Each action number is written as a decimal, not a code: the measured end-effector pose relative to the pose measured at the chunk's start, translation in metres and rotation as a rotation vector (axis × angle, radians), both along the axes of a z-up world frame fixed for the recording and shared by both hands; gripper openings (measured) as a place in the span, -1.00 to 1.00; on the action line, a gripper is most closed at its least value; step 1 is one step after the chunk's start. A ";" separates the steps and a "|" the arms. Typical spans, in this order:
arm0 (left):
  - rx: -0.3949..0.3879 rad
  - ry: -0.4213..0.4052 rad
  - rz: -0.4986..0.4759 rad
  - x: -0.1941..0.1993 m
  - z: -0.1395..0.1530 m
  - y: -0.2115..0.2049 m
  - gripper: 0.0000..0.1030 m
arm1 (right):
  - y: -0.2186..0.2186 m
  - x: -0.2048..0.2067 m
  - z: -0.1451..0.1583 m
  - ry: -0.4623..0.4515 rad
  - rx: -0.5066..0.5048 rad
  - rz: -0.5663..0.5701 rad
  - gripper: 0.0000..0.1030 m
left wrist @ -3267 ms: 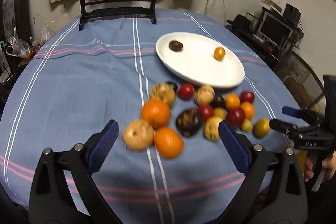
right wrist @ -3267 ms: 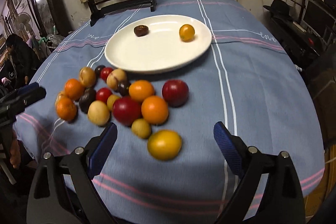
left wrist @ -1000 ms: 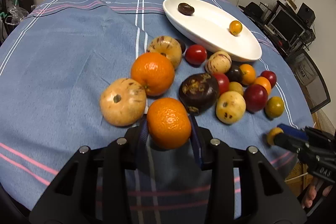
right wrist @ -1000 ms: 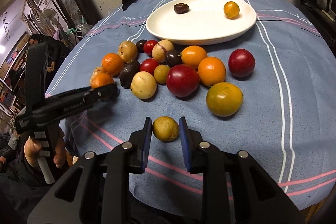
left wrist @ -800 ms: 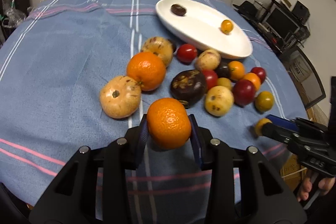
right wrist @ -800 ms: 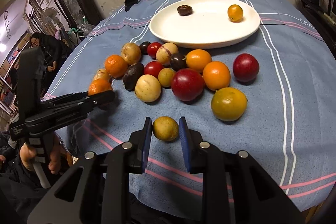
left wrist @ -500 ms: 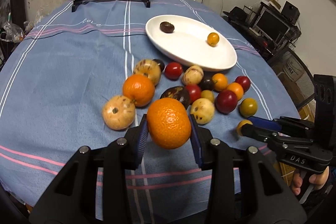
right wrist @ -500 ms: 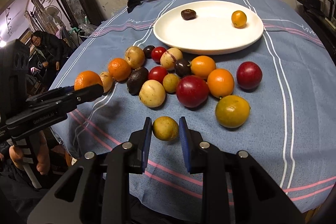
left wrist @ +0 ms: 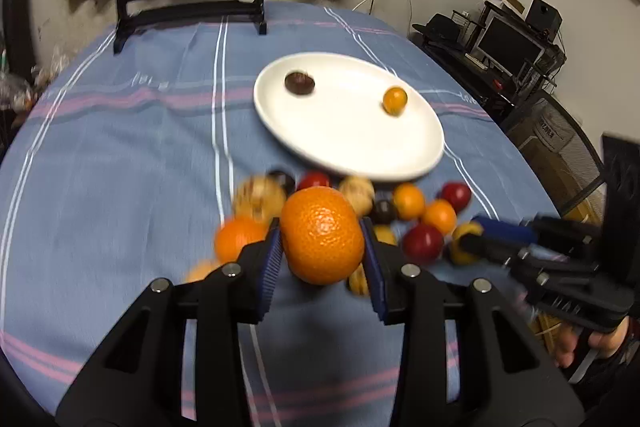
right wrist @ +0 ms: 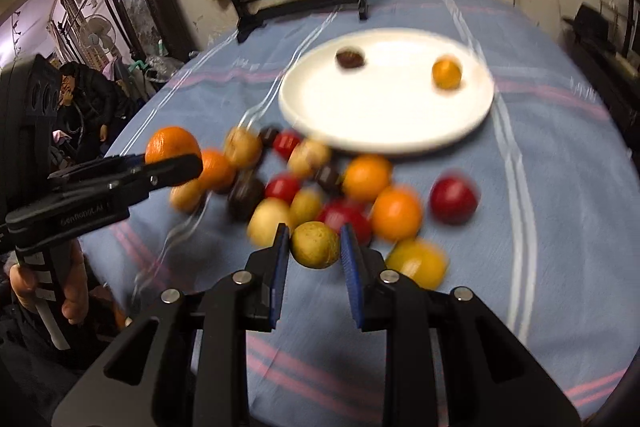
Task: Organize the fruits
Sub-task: 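Grasp the mandarin with the left tool, carry both fruits to the plate and release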
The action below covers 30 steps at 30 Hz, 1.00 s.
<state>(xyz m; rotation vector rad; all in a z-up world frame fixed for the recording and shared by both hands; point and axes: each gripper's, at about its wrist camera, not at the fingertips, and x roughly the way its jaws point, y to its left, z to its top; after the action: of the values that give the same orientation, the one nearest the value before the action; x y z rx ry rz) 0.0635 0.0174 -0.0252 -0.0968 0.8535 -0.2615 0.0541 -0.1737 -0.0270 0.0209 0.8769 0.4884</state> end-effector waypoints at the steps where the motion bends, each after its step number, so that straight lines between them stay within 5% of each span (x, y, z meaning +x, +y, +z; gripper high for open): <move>1: -0.003 0.012 -0.004 0.017 0.003 0.000 -0.25 | 0.000 0.010 0.006 -0.020 -0.017 -0.004 -0.48; 4: -0.028 0.051 0.002 0.060 0.005 0.002 -0.25 | -0.001 0.054 0.018 -0.037 -0.047 -0.010 -0.48; 9: -0.026 0.094 0.042 0.139 0.001 -0.003 -0.25 | 0.001 0.149 0.009 0.072 -0.017 -0.054 -0.48; 18: 0.018 0.147 0.024 0.201 -0.025 -0.026 -0.23 | 0.014 0.249 -0.021 0.173 -0.010 -0.104 -0.47; 21: 0.042 0.132 0.026 0.207 -0.024 -0.027 0.38 | 0.011 0.258 -0.022 0.174 0.004 -0.137 0.03; 30: -0.027 0.011 0.027 0.146 0.022 -0.010 0.49 | -0.009 0.202 0.018 0.107 0.053 -0.129 0.10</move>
<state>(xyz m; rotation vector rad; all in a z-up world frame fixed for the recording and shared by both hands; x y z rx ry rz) 0.2095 0.0073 -0.0035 -0.1353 0.8591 -0.2470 0.2562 -0.1831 -0.0092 0.1526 0.9611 0.3929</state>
